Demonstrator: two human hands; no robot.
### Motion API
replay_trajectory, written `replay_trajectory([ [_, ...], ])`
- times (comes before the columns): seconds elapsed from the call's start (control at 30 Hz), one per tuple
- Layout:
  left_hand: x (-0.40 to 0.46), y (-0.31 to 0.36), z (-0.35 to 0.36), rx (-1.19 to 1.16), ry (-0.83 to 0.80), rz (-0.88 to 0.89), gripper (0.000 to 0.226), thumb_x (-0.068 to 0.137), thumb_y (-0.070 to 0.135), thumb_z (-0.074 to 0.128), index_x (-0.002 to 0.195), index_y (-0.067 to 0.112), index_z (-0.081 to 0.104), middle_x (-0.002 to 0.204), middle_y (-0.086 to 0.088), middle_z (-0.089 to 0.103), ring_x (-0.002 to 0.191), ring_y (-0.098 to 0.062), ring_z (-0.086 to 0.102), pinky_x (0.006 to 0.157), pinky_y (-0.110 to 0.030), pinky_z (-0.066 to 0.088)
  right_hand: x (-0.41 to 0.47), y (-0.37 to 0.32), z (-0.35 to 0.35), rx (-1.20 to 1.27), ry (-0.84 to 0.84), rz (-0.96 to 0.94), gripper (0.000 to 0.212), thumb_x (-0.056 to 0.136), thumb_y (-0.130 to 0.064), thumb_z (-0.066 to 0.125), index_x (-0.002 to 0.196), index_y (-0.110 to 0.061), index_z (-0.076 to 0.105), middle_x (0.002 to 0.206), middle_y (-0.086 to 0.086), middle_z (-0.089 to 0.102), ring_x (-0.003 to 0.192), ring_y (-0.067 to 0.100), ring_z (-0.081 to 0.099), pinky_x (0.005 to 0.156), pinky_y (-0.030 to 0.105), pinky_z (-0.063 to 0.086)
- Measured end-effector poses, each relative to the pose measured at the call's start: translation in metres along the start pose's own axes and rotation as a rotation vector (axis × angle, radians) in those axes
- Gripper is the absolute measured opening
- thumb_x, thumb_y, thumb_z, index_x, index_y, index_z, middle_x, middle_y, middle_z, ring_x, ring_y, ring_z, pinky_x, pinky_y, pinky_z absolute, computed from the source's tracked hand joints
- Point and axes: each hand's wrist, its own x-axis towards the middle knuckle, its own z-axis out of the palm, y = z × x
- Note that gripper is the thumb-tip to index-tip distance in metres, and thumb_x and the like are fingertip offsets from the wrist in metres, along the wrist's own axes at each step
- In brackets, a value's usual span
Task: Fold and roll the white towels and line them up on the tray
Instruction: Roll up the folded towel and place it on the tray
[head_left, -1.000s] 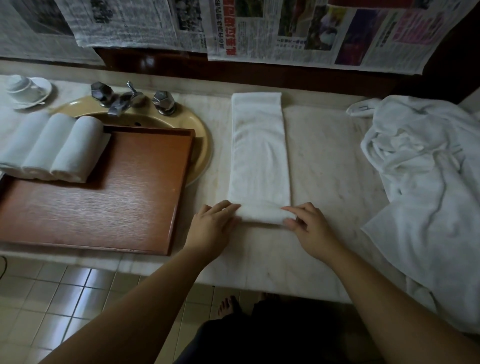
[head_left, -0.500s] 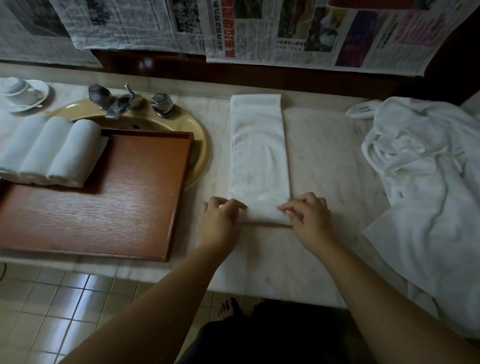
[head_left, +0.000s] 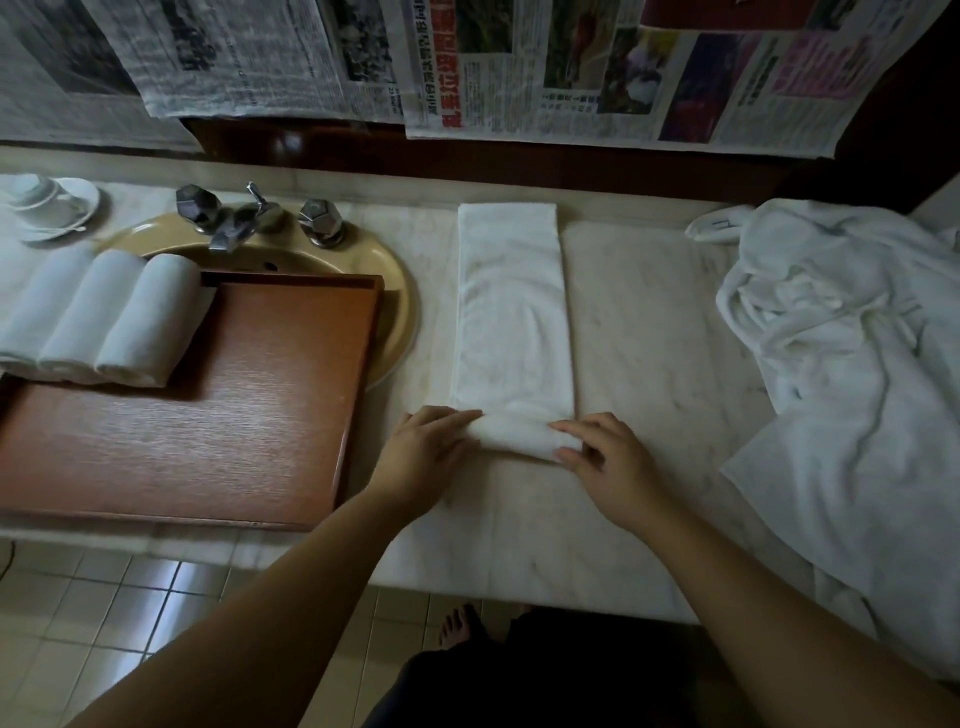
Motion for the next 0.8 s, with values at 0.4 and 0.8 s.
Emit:
replay_trajectory([
  [0.4,0.000,0.019,0.001,-0.416,0.159,-0.377,0.020,0.087,0.055,0.076,0.104,0.047,0.069,0.108,0.010,0.063,0.103,-0.018,0.061,0.091,-0.041,0.056,0.005,-0.011,0.011,0.129,0.128,0.226,0.008,0.093,-0.025,0.076,0.091,-0.033,0.072,0.094,-0.002,0.057,0.073,0.008,0.059,0.072,0.030,0.052],
  [0.8,-0.009,-0.008,-0.004,0.175,0.025,0.072,0.044,0.100,0.044,0.064,0.142,0.033,0.062,0.135,0.009,0.060,0.114,-0.019,0.053,0.096,-0.045,0.051,-0.026,0.003,0.002,-0.059,0.068,-0.105,0.043,0.087,-0.010,0.081,0.129,-0.017,0.072,0.115,-0.007,0.061,0.090,0.001,0.060,0.087,0.006,0.043],
])
